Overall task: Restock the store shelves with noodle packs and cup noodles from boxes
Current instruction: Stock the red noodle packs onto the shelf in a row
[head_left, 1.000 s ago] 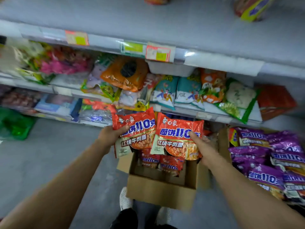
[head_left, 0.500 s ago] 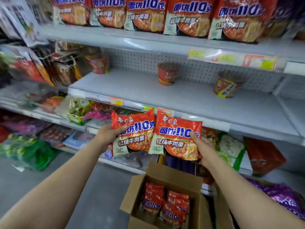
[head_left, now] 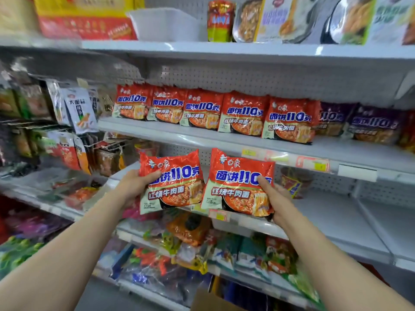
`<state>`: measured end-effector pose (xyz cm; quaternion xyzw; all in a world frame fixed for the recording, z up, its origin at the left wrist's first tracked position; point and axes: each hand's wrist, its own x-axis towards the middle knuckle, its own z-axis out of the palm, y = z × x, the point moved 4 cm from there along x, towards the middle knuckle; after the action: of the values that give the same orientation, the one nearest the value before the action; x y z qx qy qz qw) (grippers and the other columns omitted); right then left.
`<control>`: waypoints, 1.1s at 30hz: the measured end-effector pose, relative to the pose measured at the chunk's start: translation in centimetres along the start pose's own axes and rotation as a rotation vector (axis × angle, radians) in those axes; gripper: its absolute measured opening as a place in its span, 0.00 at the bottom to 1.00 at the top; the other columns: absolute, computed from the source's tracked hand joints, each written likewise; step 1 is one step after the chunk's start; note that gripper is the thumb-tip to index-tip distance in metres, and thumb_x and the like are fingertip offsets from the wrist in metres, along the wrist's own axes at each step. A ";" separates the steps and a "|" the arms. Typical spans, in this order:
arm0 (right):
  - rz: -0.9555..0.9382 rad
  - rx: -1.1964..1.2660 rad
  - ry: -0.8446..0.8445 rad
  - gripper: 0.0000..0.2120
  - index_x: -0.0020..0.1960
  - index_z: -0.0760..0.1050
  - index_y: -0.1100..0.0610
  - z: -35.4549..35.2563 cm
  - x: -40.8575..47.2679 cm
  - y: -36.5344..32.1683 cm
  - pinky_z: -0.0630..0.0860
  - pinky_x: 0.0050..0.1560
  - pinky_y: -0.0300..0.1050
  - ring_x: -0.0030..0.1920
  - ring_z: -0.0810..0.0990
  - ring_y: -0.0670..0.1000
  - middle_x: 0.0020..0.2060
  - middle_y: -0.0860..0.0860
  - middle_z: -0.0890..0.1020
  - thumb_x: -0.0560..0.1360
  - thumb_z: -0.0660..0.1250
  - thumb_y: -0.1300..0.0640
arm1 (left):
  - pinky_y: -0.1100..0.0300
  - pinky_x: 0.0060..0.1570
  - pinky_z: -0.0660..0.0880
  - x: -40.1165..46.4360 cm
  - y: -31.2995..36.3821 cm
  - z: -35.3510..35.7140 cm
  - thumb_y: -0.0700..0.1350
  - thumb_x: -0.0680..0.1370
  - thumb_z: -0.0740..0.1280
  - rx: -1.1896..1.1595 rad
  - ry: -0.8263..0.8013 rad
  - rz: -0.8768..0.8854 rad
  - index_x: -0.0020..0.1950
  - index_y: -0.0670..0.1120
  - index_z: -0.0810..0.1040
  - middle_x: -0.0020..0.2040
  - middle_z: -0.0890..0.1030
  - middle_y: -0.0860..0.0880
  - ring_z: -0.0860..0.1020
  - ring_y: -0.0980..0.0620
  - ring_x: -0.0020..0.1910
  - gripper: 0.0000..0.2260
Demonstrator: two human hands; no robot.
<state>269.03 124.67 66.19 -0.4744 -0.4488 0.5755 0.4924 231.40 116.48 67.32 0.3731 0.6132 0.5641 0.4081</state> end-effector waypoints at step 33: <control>-0.337 -0.015 0.277 0.38 0.57 0.80 0.58 12.4 9.6 -16.9 0.82 0.55 0.62 0.43 0.88 0.58 0.42 0.54 0.88 0.56 0.82 0.35 | 0.44 0.62 0.77 20.7 17.7 -7.1 0.57 0.70 0.76 0.089 -0.036 0.275 0.54 0.47 0.81 0.49 0.86 0.48 0.83 0.46 0.52 0.19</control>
<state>258.57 135.48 83.67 -0.4707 -0.4540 0.4111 0.6351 216.74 134.26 83.48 0.4814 0.5734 0.5801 0.3210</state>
